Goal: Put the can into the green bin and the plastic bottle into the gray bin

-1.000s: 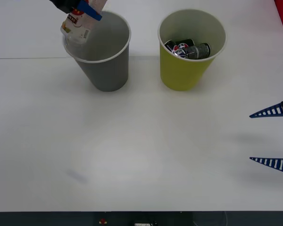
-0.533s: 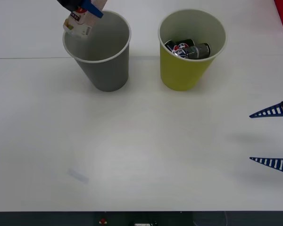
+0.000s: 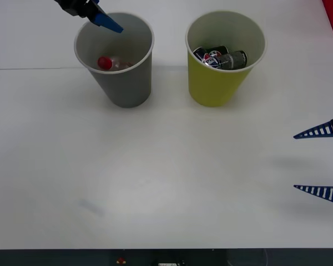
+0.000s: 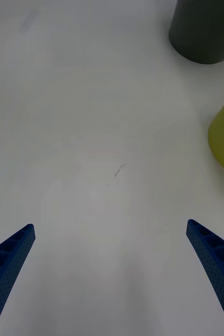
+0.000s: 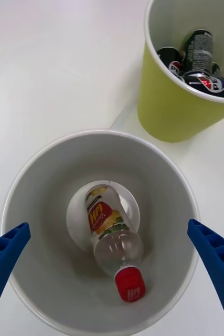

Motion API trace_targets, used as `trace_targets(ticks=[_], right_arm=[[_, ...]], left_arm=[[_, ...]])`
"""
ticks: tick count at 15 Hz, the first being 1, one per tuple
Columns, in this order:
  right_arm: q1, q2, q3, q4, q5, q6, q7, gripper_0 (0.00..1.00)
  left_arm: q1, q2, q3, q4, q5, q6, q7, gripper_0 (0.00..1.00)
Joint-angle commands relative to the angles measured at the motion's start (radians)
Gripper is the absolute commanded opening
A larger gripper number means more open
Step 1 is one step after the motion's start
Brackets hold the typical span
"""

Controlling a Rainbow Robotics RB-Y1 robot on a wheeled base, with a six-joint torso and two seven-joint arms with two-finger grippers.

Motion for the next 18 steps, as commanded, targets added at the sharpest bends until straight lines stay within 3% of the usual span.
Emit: trace_targets(ticks=[1, 5, 9, 18], right_arm=[[0.0, 0.0, 0.0, 0.0, 0.0, 0.0, 0.0, 1.0], [0.0, 0.0, 0.0, 0.0, 0.0, 0.0, 0.0, 1.0], [0.0, 0.0, 0.0, 0.0, 0.0, 0.0, 0.0, 1.0], [0.0, 0.0, 0.0, 0.0, 0.0, 0.0, 0.0, 1.0]], left_arm=[[0.085, 0.064, 0.013, -0.009, 0.191, 0.044, -0.163, 1.0], [0.214, 0.15, 0.055, -0.016, 0.378, 0.057, -0.448, 1.0], [0.436, 0.205, 0.225, -0.13, 0.415, 0.057, -0.658, 1.0], [0.943, 0.248, 0.573, -0.329, 0.533, 0.056, -0.948, 1.0]])
